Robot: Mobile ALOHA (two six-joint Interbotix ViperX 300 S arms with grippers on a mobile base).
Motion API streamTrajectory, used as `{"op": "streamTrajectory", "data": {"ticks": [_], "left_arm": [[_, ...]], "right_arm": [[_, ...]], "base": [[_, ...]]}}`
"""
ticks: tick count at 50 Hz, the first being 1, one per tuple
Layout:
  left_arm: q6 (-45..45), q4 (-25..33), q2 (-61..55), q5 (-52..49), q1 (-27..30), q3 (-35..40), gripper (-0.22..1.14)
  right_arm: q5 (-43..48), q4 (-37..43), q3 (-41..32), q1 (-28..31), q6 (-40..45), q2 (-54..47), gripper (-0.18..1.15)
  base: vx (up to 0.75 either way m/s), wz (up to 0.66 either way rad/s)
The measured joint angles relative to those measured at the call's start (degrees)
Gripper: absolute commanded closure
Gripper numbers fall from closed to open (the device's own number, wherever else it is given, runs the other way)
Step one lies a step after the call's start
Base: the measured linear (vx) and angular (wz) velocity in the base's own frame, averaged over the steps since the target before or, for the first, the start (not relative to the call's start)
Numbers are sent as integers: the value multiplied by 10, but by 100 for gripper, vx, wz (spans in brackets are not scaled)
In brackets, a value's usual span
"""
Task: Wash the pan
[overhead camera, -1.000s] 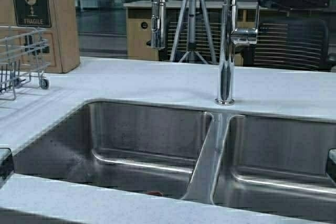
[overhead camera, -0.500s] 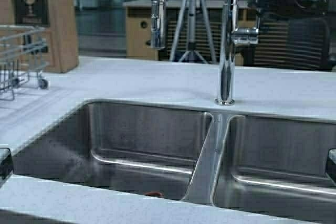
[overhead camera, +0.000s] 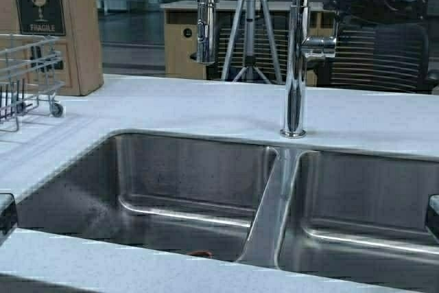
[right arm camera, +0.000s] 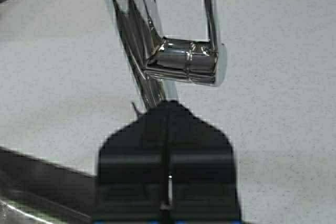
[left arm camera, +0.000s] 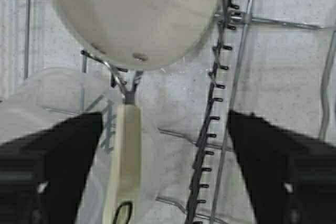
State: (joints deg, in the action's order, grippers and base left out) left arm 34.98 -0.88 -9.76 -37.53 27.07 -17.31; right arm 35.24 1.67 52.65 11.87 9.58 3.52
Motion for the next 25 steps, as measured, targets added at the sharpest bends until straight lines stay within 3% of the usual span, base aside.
{"op": "streamTrajectory", "data": {"ticks": [25], "left_arm": [[-6, -2, 56, -38, -55, 51, -9]], "right_arm": [[0, 0, -1, -1, 0, 0, 92]], "base": [[0, 0]]}}
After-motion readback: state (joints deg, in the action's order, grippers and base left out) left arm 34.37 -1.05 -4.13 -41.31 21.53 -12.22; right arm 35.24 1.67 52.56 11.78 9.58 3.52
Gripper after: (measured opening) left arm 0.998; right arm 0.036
